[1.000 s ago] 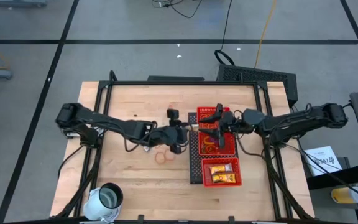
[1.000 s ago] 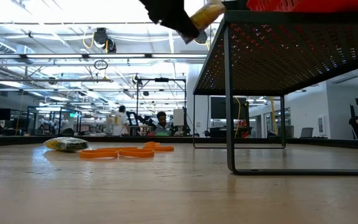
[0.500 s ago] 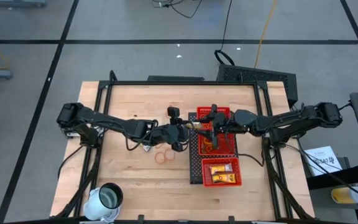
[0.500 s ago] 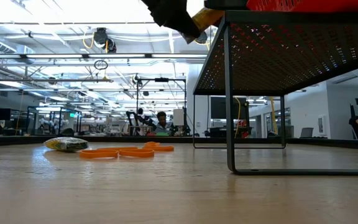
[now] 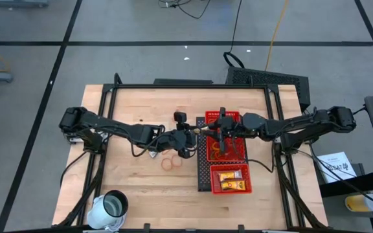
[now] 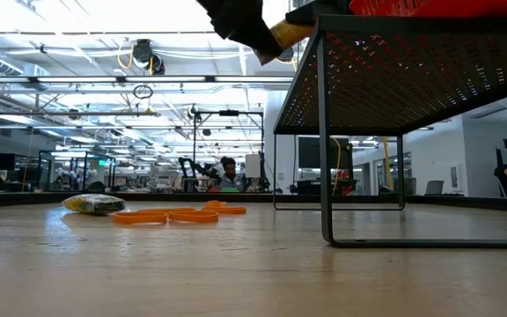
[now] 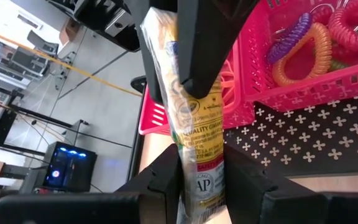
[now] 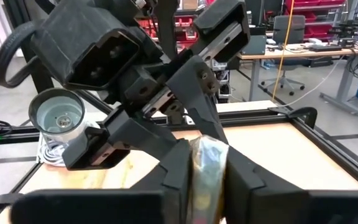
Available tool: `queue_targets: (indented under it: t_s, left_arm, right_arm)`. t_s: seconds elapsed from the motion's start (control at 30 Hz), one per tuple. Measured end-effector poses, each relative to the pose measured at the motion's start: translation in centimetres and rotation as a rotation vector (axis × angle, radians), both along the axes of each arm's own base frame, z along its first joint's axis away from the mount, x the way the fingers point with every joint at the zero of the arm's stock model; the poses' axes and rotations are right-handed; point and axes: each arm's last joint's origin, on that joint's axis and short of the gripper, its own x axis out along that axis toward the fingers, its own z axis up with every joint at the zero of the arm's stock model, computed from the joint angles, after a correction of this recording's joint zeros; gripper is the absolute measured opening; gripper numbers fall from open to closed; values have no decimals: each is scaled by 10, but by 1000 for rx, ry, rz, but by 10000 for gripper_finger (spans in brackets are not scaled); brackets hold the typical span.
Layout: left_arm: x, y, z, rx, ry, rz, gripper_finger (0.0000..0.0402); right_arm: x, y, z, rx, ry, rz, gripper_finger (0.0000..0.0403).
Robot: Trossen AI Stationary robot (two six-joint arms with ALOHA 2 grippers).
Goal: Pick & Place Office Desk Supplies
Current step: Put the yellow pack of crayons into the bottom red bin on the shelf
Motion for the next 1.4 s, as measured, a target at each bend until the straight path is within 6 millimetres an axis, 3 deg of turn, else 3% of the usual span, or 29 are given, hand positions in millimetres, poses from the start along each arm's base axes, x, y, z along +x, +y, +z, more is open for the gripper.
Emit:
queue_targets:
  t_s: [0.23, 0.4, 0.57, 0.7, 0.9, 1.1, 1.27, 1.4]
  left_arm:
    - [0, 0, 0, -59, -41, 36, 108]
    - [-4, -2, 12, -124, -103, 61, 154]
    - [-24, -8, 41, -161, -194, 41, 208]
    - [-47, -1, 55, -197, -242, 60, 233]
    - [-83, 21, 40, -283, -333, 113, 241]
    - [-111, 43, 11, -349, -565, 174, 241]
    - [-124, 51, -6, -397, -651, 206, 241]
    - [-124, 52, -5, -412, -674, 214, 241]
  right_arm:
    - [-1, 0, 1, -30, 2, 3, 42]
    - [-7, 0, 8, -57, -19, 9, 37]
    - [-22, 2, 21, -59, -39, 38, 34]
    - [-39, 12, 31, -58, -37, 92, 38]
    - [-70, 37, 42, -77, -23, 223, 33]
    - [-97, 64, 46, -80, -1, 392, 34]
    - [-109, 84, 35, -93, 9, 486, 33]
    - [-114, 93, 20, -90, -22, 440, 33]
